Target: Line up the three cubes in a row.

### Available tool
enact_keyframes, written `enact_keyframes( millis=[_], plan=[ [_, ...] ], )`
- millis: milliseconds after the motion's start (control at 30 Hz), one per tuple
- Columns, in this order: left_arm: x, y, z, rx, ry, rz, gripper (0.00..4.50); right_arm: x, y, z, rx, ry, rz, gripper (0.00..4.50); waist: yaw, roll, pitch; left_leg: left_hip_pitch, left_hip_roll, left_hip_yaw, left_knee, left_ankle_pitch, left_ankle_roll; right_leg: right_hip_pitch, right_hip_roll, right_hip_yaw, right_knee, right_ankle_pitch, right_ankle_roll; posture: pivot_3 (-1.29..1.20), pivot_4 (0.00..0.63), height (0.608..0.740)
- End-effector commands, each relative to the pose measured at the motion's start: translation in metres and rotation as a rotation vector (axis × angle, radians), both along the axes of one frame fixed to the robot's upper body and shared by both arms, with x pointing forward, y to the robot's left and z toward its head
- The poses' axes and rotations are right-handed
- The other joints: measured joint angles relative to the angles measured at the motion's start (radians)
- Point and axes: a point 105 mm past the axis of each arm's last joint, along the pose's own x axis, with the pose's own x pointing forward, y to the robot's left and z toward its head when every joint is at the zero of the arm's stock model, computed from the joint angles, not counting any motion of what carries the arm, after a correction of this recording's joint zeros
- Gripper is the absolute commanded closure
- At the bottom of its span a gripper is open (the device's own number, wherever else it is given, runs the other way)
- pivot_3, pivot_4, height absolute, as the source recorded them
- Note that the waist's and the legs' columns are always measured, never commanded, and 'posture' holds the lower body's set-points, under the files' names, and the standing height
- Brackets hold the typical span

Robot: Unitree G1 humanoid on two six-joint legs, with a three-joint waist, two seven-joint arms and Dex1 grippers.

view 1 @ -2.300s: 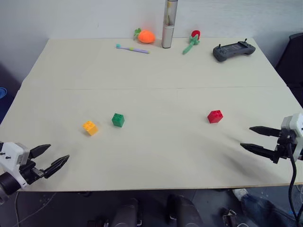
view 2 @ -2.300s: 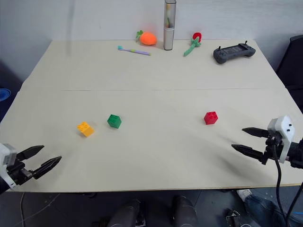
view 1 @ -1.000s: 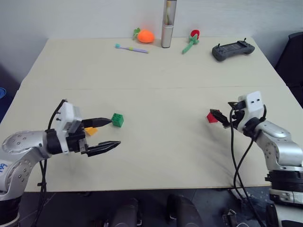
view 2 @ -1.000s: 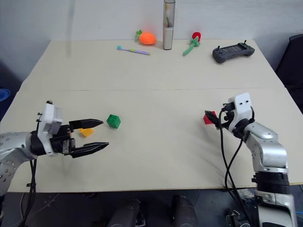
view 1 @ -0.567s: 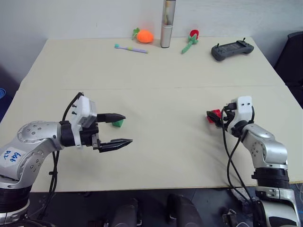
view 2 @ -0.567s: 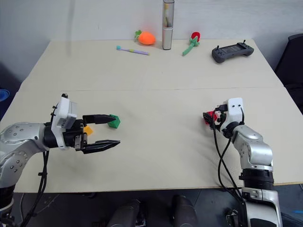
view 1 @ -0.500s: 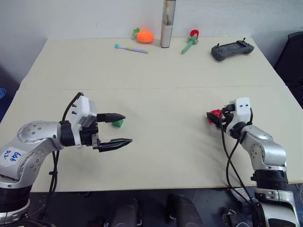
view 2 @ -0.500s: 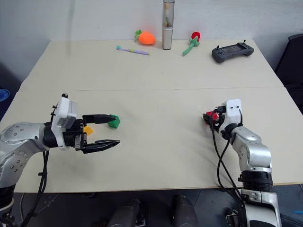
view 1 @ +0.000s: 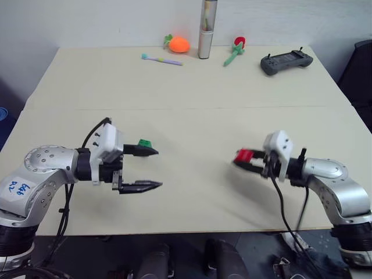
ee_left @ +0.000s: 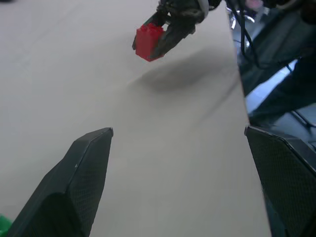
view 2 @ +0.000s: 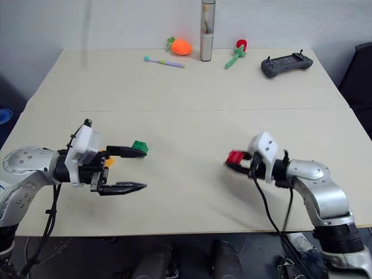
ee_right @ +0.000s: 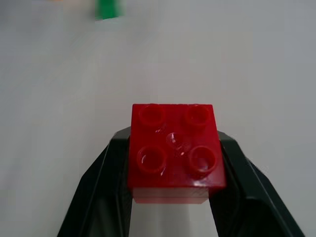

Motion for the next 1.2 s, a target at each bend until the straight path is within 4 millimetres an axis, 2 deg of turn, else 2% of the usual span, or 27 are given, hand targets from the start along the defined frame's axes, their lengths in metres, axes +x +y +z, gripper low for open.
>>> enact_keyframes(
  millis=[33, 200, 533, 567, 633, 800, 867, 967, 1067, 1200],
  plan=[
    [-0.007, -0.004, 0.0, 0.059, -0.032, -0.094, 0.0, -0.021, 0.014, -0.01, -0.084, -0.001, 0.219, 2.97, 0.0, -0.001, 0.0, 0.0, 0.0, 0.0, 0.0, 0.0, 0.0, 0.0, 0.0, 0.0, 0.0, 0.0, 0.0, 0.0, 0.15, 0.74],
    [-0.009, -0.006, -0.003, 0.088, -0.031, -0.153, 0.0, -0.021, 0.019, -0.022, -0.136, -0.019, 0.297, 2.97, 0.0, -0.001, 0.0, 0.0, 0.0, 0.0, 0.002, 0.0, 0.0, 0.0, -0.001, 0.0, 0.001, 0.0, 0.0, 0.0, 0.15, 0.74],
    [-0.006, -0.003, -0.008, 0.098, -0.039, -0.138, 0.0, -0.014, 0.022, -0.05, -0.186, -0.046, 0.288, 2.97, 0.001, -0.001, 0.0, -0.001, 0.0, -0.001, 0.004, 0.0, 0.0, 0.0, -0.002, -0.001, 0.002, 0.0, 0.0, 0.0, 0.15, 0.74],
    [-0.005, -0.002, -0.008, 0.093, -0.04, -0.125, 0.0, -0.013, 0.022, -0.049, -0.18, -0.049, 0.279, 2.25, 0.001, -0.001, 0.0, -0.001, 0.0, -0.002, 0.004, 0.0, 0.0, 0.001, -0.002, -0.001, 0.002, 0.0, 0.0, 0.0, 0.15, 0.74],
    [-0.004, -0.002, -0.007, 0.081, -0.048, -0.105, 0.0, -0.012, 0.02, -0.046, -0.178, -0.063, 0.275, 1.73, 0.001, -0.001, 0.0, -0.001, 0.0, -0.002, 0.004, 0.0, 0.0, 0.001, -0.002, -0.001, 0.002, 0.0, 0.0, 0.0, 0.15, 0.74],
    [0.001, 0.01, -0.007, 0.066, -0.05, -0.003, 0.0, -0.015, 0.011, -0.023, -0.143, -0.075, 0.278, 0.03, 0.001, -0.001, 0.0, -0.001, 0.0, -0.002, 0.005, 0.0, 0.0, 0.001, -0.002, -0.001, 0.002, 0.0, 0.0, 0.0, 0.15, 0.74],
    [0.001, 0.019, -0.007, 0.053, -0.048, 0.071, 0.0, -0.016, 0.008, -0.012, -0.126, -0.085, 0.274, 0.03, 0.001, -0.001, 0.0, -0.001, 0.0, -0.002, 0.005, 0.0, 0.001, 0.001, -0.002, -0.001, 0.002, 0.0, 0.0, 0.0, 0.15, 0.74],
    [-0.005, 0.044, -0.013, 0.04, -0.033, 0.223, 0.0, -0.022, 0.001, 0.012, -0.076, -0.085, 0.259, 0.03, -0.003, 0.0, 0.0, -0.001, 0.001, -0.003, 0.004, 0.0, 0.001, 0.001, -0.003, -0.001, 0.002, 0.0, 0.0, 0.0, 0.15, 0.74],
    [-0.016, 0.081, -0.021, 0.032, -0.005, 0.436, 0.0, -0.029, -0.008, 0.034, -0.01, -0.062, 0.227, 0.03, -0.002, 0.0, 0.0, -0.001, 0.001, -0.003, 0.002, -0.001, 0.0, 0.001, -0.002, -0.002, 0.0, 0.0, 0.0, 0.0, 0.15, 0.74],
    [-0.029, 0.119, -0.028, 0.0, 0.001, 0.675, 0.0, -0.025, -0.019, 0.054, 0.058, -0.053, 0.151, 0.03, 0.004, -0.001, 0.0, 0.0, 0.002, -0.004, 0.003, -0.001, 0.0, 0.002, -0.003, -0.002, -0.002, 0.0, -0.001, 0.0, 0.15, 0.74]
  ],
)
